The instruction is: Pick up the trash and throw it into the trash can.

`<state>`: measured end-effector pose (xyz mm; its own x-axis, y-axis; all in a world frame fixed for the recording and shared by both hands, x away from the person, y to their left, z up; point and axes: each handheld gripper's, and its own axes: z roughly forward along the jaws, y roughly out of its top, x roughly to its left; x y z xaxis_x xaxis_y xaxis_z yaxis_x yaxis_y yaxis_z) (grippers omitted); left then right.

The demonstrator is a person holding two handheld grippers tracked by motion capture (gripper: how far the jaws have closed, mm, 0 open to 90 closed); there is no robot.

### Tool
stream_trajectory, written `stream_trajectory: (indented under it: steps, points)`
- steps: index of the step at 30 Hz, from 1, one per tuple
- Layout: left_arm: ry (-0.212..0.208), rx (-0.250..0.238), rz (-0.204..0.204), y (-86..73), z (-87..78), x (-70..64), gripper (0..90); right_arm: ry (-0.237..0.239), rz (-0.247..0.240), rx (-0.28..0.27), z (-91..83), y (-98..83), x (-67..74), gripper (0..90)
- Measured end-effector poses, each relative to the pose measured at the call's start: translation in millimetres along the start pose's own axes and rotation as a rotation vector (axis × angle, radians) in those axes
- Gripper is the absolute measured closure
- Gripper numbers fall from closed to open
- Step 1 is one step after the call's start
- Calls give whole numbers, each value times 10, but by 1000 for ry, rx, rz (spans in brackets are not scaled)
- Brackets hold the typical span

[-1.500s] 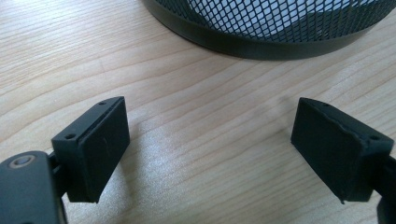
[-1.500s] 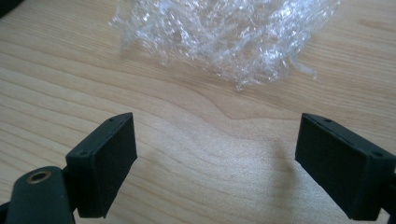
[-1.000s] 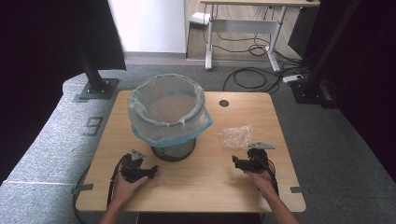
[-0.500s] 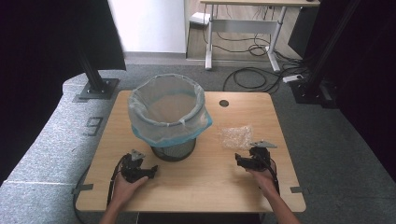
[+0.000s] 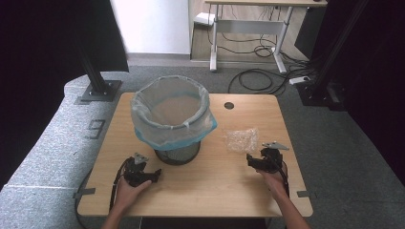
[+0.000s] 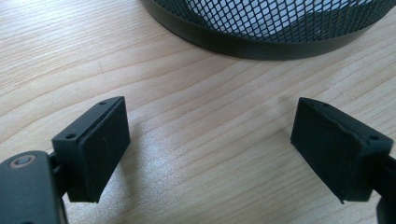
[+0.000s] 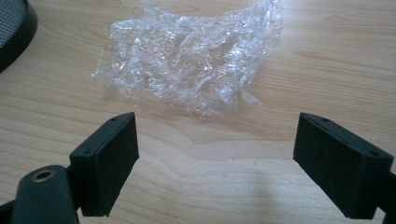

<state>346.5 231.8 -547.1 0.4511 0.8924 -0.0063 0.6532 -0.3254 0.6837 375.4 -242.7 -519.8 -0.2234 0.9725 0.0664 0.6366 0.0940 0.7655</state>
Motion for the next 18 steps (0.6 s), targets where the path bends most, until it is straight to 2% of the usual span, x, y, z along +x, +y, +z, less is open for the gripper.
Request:
stream_trajectory:
  steps: [10, 18]
  points:
    - [0, 0, 0, 0, 0, 0, 114, -32, 2, 4, 30, -4, -130, 146]
    - [0, 0, 0, 0, 0, 0, 114, -35, -4, -13, 33, -5, -168, 181]
